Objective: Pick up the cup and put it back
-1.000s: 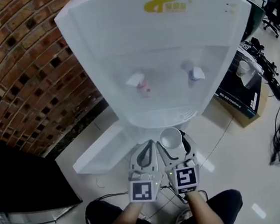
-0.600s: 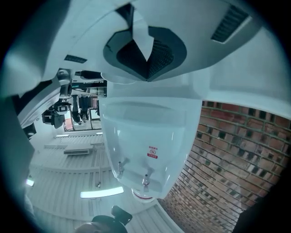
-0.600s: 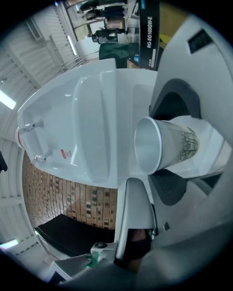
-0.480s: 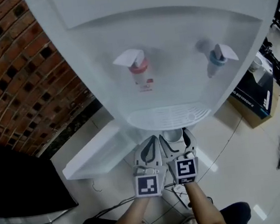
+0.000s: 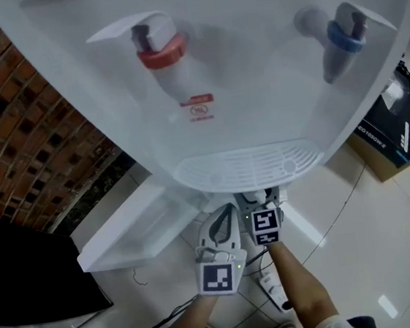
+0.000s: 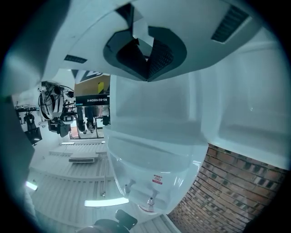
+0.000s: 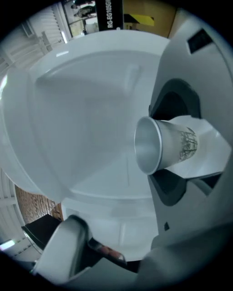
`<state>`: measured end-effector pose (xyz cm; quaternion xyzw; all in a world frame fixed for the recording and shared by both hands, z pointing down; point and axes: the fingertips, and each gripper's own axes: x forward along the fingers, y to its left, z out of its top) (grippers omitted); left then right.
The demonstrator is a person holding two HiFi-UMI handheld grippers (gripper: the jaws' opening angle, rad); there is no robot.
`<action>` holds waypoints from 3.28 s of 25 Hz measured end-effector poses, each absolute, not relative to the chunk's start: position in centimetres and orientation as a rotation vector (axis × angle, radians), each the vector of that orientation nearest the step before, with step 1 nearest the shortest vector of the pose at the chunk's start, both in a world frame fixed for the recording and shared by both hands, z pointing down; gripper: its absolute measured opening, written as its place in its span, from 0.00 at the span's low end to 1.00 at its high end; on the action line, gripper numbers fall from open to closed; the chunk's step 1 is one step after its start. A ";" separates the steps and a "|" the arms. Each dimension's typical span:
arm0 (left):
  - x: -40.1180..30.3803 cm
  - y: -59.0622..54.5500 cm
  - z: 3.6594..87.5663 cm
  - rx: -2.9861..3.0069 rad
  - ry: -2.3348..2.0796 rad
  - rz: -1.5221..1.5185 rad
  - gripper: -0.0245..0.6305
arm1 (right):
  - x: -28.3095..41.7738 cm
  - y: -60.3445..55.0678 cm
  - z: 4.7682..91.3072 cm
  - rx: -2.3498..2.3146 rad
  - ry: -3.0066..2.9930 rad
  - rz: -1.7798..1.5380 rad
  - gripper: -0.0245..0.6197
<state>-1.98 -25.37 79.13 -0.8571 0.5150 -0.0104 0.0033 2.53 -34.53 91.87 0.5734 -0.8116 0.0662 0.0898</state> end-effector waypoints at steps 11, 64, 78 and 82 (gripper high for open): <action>-3.1 -24.9 81.3 -2.681 1.594 -0.144 0.04 | 2.4 -37.7 96.6 1.690 -2.364 0.255 0.69; -4.0 -12.5 26.3 -2.627 1.542 0.034 0.04 | -0.1 -12.3 29.7 1.730 -2.534 0.244 0.04; -3.4 -7.2 12.1 -2.588 1.566 0.134 0.04 | 0.2 -7.4 14.8 1.568 -2.606 0.095 0.04; -4.6 -4.7 10.7 -2.602 1.533 0.175 0.04 | -1.2 -4.8 13.6 1.569 -2.624 0.106 0.04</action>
